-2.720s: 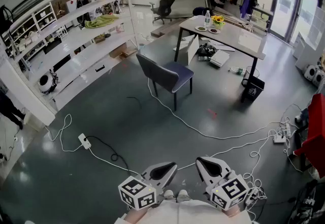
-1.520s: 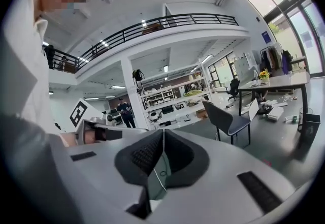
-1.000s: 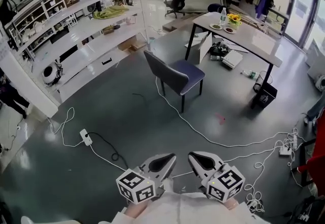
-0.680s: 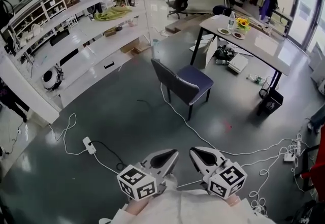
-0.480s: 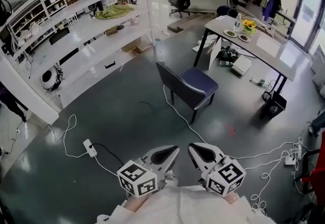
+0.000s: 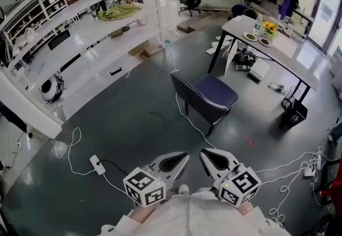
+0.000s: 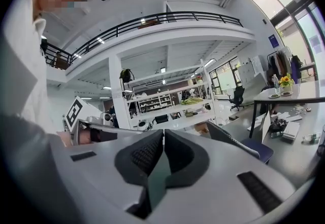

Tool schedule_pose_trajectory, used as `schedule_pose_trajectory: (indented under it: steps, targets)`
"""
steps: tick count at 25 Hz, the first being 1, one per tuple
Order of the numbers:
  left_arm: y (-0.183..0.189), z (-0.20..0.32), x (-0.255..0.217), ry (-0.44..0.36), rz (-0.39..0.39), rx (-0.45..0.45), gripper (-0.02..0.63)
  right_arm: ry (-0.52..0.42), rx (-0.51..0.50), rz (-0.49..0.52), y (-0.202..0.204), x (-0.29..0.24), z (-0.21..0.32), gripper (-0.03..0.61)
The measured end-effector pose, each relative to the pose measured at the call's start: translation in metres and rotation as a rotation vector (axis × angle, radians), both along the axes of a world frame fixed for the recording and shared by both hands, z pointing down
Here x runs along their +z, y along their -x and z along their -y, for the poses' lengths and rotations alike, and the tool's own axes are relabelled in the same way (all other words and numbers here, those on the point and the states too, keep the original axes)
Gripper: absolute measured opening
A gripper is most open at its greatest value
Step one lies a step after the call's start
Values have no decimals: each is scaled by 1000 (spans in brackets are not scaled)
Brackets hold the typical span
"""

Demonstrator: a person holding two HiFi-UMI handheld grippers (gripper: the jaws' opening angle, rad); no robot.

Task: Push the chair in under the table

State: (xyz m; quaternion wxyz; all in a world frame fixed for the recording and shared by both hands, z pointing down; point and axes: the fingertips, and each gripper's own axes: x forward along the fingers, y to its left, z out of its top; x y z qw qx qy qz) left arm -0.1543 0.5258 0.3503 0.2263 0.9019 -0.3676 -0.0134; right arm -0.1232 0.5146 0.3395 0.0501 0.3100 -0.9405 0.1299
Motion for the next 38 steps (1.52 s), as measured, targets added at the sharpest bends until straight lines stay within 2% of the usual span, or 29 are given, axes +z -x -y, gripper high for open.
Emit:
schedule_pose_trajectory:
  steps: [3,7,17,22,27,33,38]
  targets:
    - [9,14,7,14,-11,-7,20,-3,-17,-7,14,3,11,32]
    - [16,26,16,40,-18,-25,20,37,-36,-28,20,18,24,32]
    - [57,86,26,60,-13,-95,19,62,-73,-15,54,31,92,32]
    - [79,136,27,64,-21,-129,20,42,-86,-22,72,25,145,32]
    - [83,196,27,62,-20,-118,20,55,-134,-16,84,26,204,32]
    - [103,273,22,54,-3,-104,20,-10,-109,-95,105,22,277,32]
    - [99,335,18,36,6,-47,19,-3,-90,-38,106,14,326,32]
